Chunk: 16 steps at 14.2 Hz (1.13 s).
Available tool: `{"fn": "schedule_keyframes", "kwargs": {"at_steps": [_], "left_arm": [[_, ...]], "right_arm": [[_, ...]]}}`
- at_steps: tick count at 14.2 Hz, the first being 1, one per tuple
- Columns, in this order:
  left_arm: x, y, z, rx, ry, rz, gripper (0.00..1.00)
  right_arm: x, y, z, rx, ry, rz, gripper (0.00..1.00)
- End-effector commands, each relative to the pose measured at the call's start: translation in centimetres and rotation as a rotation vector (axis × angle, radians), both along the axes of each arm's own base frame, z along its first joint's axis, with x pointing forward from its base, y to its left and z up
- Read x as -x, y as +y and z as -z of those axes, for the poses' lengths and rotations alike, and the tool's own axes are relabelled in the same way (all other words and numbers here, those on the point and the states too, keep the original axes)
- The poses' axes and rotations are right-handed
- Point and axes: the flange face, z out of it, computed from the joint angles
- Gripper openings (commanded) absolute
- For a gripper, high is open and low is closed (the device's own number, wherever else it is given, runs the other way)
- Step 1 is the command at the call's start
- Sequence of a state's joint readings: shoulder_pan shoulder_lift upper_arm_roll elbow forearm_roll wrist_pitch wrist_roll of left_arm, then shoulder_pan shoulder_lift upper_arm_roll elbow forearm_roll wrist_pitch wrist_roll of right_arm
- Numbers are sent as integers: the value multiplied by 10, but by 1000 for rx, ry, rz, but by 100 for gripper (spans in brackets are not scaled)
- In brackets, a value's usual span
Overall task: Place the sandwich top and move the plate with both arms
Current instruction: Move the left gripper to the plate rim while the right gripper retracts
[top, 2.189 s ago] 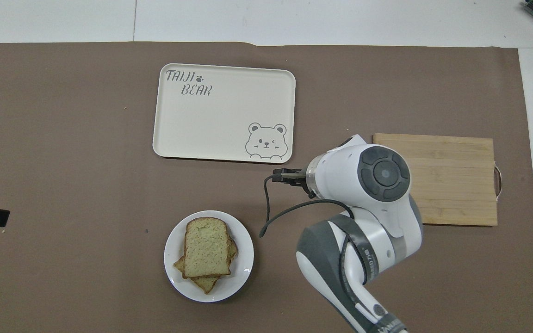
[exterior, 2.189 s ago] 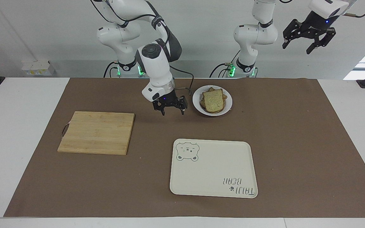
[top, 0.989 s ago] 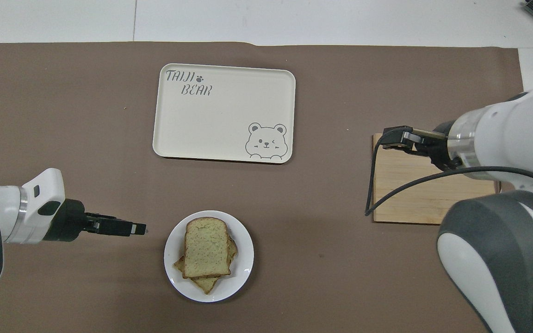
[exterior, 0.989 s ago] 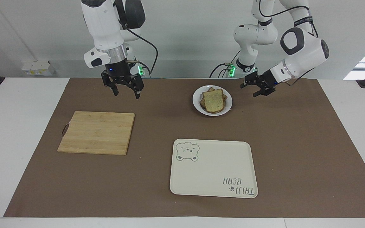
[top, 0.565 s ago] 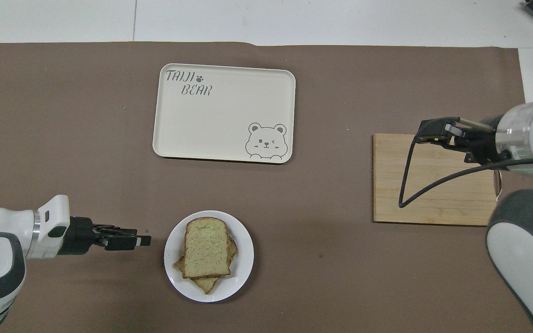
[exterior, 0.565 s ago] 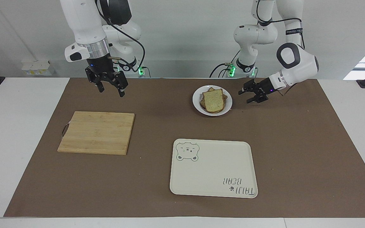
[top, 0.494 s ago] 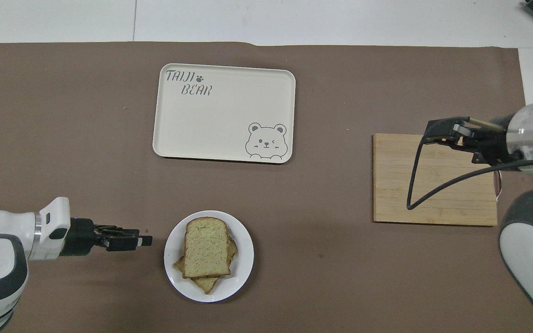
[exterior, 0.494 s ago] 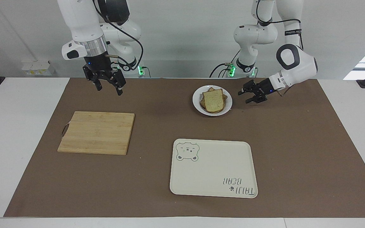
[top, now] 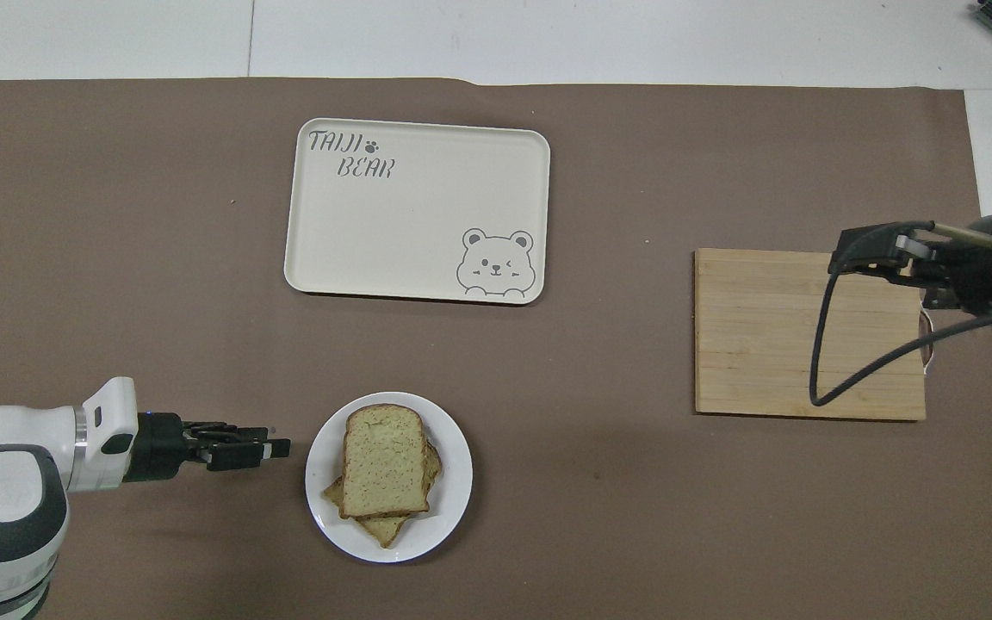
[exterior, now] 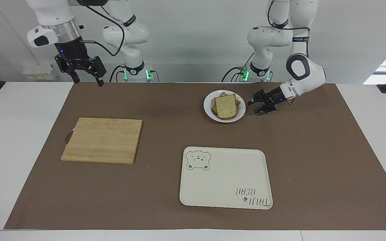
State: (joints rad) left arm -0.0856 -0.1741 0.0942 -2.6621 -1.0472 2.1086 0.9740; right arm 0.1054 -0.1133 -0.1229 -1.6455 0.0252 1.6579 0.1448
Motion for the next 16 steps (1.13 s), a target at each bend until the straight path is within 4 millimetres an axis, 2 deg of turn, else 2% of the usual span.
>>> {"fn": "schedule_keyframes", "kwargs": {"at_steps": [1, 2, 5, 8, 9, 13, 16], "left_arm": [[8, -4, 10, 6, -27, -29, 71], [8, -14, 13, 11, -34, -22, 70], [15, -22, 19, 2, -33, -24, 66], [18, -22, 20, -1, -31, -30, 65], [22, -20, 24, -9, -26, -34, 56], [24, -24, 25, -16, -29, -38, 55], [28, -25, 26, -16, -26, -34, 51]], "right_arm": [[-5, -10, 5, 31, 21, -63, 100], [-5, -7, 9, 35, 32, -66, 100], [2, -7, 10, 21, 65, -71, 100], [2, -4, 10, 17, 65, -78, 100], [2, -4, 11, 17, 69, -79, 100], [3, -6, 12, 34, 76, -89, 100], [4, -9, 11, 67, 80, -164, 100]]}}
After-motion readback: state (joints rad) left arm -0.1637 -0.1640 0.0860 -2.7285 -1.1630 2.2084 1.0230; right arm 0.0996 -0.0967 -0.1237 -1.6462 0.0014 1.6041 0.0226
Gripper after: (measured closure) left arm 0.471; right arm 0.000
